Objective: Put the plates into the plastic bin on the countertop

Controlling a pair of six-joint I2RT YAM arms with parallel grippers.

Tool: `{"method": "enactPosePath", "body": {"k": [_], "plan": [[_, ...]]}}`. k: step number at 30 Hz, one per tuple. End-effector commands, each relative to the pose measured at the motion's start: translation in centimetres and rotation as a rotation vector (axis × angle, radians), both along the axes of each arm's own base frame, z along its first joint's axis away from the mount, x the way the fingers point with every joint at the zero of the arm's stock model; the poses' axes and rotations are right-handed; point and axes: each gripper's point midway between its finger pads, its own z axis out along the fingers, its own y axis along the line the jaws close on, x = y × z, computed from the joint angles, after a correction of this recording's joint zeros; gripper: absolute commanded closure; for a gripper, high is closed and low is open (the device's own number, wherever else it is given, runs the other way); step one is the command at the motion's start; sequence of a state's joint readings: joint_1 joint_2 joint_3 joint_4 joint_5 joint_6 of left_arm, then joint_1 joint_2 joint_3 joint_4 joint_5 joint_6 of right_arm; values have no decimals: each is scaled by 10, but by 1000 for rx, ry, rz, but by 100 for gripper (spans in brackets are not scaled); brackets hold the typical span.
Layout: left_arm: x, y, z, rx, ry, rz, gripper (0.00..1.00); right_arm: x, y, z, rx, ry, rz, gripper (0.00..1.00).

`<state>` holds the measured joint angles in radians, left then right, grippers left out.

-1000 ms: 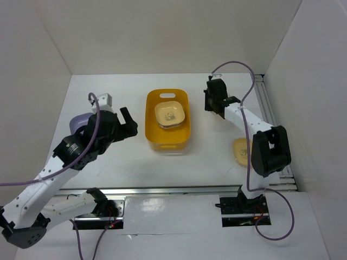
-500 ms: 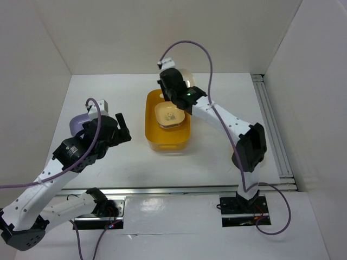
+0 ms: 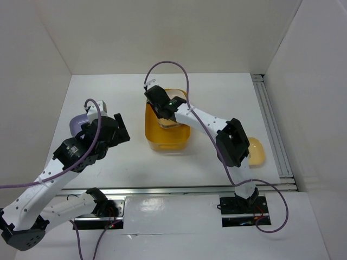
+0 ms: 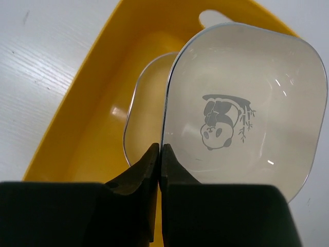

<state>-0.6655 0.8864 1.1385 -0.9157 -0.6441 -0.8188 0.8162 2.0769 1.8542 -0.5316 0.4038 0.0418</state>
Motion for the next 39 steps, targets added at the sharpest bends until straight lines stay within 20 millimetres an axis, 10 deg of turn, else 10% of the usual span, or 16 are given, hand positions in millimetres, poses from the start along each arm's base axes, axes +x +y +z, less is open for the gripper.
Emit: {"method": "enactPosePath", "body": {"k": [1,7,12,17,24,39], "plan": [[1,3,1,-5,-15,29,0,-7,3,19,33,-40,18,87],[2,2,4,-18,-23,34,0,-13,11,23,61,-44,47,41],[2,6,-11,-26,19,85,0,-23,29,69,140,-114,83,0],[11,16,-39,-93,52,242,0,-48,26,132,264,-209,110,0],[61,27,-89,-108,105,357,0,-81,-10,146,320,-243,103,0],[187,118,-134,-158,158,445,0,-135,-49,76,402,-101,168,0]]}}
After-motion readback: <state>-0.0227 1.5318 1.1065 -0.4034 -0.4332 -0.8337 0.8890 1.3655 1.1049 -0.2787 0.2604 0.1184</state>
